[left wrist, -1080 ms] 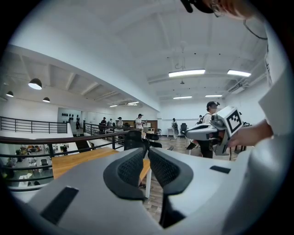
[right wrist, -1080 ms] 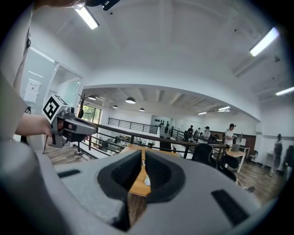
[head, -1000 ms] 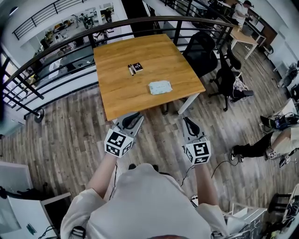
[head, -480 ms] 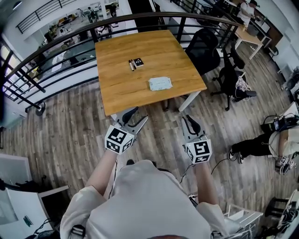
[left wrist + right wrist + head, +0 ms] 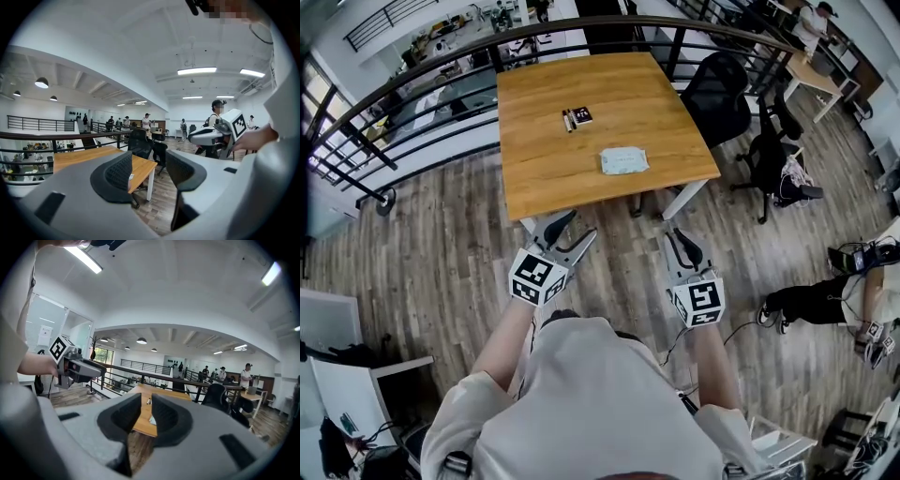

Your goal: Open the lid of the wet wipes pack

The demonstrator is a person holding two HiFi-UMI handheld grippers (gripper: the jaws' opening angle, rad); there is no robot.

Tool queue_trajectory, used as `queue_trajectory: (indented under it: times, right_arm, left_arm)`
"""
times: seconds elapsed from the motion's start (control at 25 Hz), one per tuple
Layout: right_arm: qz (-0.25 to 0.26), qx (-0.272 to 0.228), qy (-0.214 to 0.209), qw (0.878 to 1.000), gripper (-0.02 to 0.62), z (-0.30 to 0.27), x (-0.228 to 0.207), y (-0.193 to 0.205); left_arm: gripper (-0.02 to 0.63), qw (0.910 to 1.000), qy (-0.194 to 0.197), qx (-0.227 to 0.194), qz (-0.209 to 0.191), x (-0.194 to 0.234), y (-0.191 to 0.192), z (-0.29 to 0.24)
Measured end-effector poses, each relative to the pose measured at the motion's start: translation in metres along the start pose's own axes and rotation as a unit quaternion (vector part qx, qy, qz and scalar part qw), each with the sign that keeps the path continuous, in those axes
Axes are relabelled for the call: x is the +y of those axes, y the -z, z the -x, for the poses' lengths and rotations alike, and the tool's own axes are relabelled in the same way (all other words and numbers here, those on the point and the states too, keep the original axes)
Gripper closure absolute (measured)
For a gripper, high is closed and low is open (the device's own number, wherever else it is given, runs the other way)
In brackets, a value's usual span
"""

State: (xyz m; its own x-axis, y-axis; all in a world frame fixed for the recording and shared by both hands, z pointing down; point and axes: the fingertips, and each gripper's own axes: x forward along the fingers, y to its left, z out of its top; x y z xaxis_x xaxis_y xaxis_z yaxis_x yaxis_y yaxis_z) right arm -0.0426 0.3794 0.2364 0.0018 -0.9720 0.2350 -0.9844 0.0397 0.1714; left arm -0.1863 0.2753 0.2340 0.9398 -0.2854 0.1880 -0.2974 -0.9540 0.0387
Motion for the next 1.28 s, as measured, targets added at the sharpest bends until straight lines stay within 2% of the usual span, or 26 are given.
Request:
queue_trajectory:
  times: [0.32, 0.6, 0.88, 1.28]
  right_arm:
    - [-0.006, 0.008, -0.014, 1.000, 0.540, -0.017, -0.010, 0.013]
    - [-0.011, 0.020, -0.017, 1.000, 0.540, -0.051, -0.021, 0.022]
    - [-0.011, 0.031, -0.013, 0.999, 0.540, -0.107, -0.034, 0.017]
    - [-0.038, 0.058, 0.012, 0.998, 0.540, -0.203, -0.064, 0.016]
  left_arm:
    - [0.387, 0.9997, -0.016, 0.011, 0.012, 0.009, 0.013, -0.011]
    - [0.387, 0.9995, -0.016, 0.019, 0.021, 0.035, 0.022, -0.031]
    - [0.387, 0.9994, -0.004, 0.024, 0.027, 0.085, 0.021, -0.064]
    - [0.387, 0.9979, 0.032, 0.044, 0.034, 0.173, 0.021, -0.132]
